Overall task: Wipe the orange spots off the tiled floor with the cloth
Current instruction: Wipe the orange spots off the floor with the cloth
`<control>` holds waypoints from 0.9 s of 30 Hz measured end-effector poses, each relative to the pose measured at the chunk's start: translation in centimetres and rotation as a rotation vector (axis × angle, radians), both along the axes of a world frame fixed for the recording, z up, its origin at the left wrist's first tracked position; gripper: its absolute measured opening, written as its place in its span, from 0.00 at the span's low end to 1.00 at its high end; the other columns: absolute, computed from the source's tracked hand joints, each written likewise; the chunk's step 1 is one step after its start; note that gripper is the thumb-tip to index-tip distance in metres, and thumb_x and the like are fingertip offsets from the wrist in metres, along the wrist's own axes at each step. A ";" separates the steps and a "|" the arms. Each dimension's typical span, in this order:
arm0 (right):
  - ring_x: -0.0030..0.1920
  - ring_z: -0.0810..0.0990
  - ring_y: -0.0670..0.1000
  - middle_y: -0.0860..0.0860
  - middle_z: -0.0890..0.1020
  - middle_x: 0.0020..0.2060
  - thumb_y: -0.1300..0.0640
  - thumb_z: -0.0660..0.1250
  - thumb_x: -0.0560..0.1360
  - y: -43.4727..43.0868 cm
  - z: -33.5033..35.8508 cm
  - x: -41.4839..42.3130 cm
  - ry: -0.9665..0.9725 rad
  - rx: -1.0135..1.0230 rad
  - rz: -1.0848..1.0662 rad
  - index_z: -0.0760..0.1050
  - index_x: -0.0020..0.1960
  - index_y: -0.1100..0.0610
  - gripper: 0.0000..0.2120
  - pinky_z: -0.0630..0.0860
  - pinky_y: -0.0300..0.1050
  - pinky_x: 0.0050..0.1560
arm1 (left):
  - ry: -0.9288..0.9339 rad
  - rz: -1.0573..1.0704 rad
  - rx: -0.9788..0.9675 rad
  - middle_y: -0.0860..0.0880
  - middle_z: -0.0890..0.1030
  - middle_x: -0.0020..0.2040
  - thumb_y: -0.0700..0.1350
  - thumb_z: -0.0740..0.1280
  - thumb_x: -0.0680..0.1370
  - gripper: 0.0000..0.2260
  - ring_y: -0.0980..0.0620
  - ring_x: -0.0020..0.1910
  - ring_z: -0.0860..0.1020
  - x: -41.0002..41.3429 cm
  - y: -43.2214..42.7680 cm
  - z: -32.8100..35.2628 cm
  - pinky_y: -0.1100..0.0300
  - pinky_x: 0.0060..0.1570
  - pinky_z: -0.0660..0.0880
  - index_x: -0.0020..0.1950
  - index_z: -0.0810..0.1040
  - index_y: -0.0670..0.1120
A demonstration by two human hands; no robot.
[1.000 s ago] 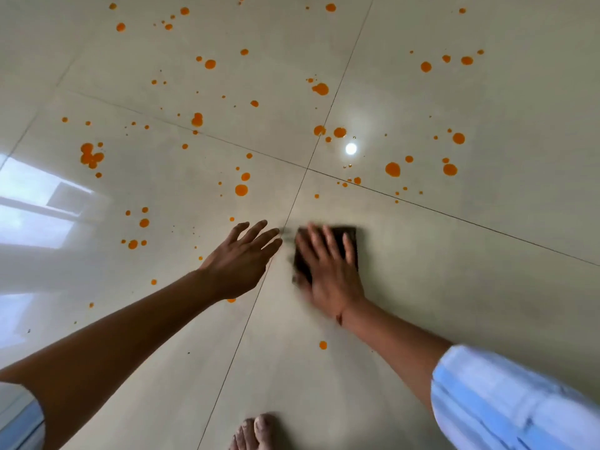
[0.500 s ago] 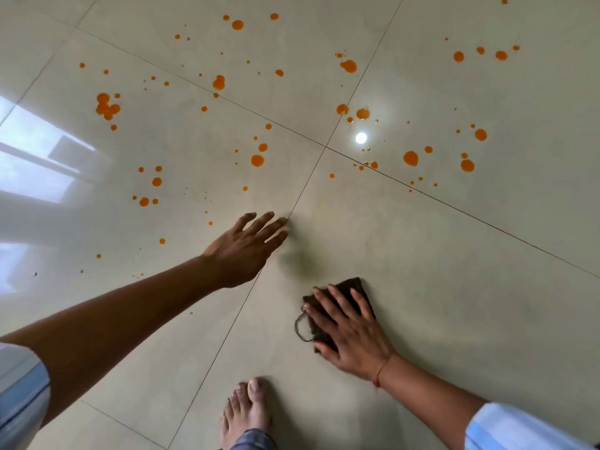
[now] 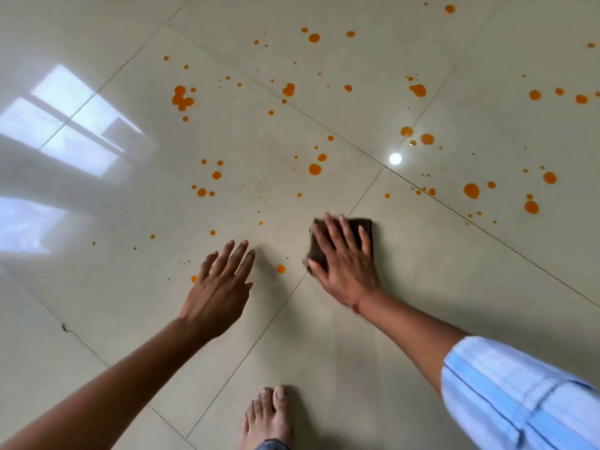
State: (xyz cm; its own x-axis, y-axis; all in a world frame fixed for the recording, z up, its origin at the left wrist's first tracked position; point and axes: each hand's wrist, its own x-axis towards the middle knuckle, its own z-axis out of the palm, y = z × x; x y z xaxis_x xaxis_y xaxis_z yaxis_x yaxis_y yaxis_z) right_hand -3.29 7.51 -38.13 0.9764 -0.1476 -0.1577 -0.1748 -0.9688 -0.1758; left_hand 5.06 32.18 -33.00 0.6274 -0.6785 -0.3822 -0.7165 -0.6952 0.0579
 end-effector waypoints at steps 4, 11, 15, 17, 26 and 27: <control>0.78 0.54 0.56 0.52 0.56 0.79 0.39 0.56 0.76 6.8 -0.2 3.1 0.007 0.064 0.061 0.57 0.78 0.50 0.34 0.51 0.63 0.75 | -0.021 0.129 0.007 0.43 0.58 0.78 0.50 0.60 0.80 0.27 0.42 0.77 0.54 1.6 2.2 -0.9 0.44 0.72 0.56 0.76 0.60 0.42; 0.77 0.60 0.57 0.52 0.62 0.77 0.39 0.59 0.75 4.2 -0.4 1.5 -0.008 0.000 0.140 0.62 0.77 0.49 0.33 0.59 0.64 0.73 | 0.055 0.194 -0.010 0.46 0.52 0.79 0.53 0.51 0.82 0.26 0.46 0.78 0.46 2.8 3.1 -1.6 0.47 0.75 0.47 0.78 0.53 0.45; 0.78 0.55 0.56 0.52 0.57 0.79 0.40 0.57 0.75 9.4 -0.3 2.4 0.010 0.052 0.185 0.57 0.79 0.50 0.35 0.54 0.63 0.75 | 0.041 0.196 -0.053 0.47 0.57 0.78 0.51 0.53 0.82 0.24 0.46 0.78 0.49 3.3 3.6 -1.8 0.47 0.74 0.49 0.77 0.58 0.45; 0.78 0.58 0.56 0.52 0.60 0.78 0.39 0.58 0.73 8.0 -0.3 -0.6 0.047 0.057 0.366 0.60 0.78 0.49 0.35 0.55 0.62 0.74 | 0.048 0.210 -0.060 0.47 0.56 0.78 0.50 0.53 0.82 0.24 0.46 0.78 0.49 3.4 3.8 -1.6 0.48 0.74 0.49 0.78 0.57 0.46; 0.79 0.50 0.56 0.51 0.53 0.80 0.39 0.56 0.77 8.9 -0.4 12.4 0.050 0.014 0.151 0.54 0.79 0.49 0.34 0.49 0.62 0.75 | 0.007 0.303 -0.007 0.47 0.60 0.77 0.52 0.54 0.80 0.25 0.44 0.77 0.51 6.7 6.5 -1.6 0.46 0.73 0.50 0.77 0.59 0.47; 0.79 0.51 0.55 0.51 0.54 0.80 0.39 0.56 0.77 9.0 -0.3 10.1 0.043 0.009 0.212 0.53 0.79 0.49 0.34 0.51 0.62 0.75 | 0.024 0.295 -0.012 0.47 0.58 0.78 0.52 0.53 0.80 0.25 0.44 0.78 0.50 6.9 6.7 -1.5 0.46 0.73 0.49 0.77 0.58 0.47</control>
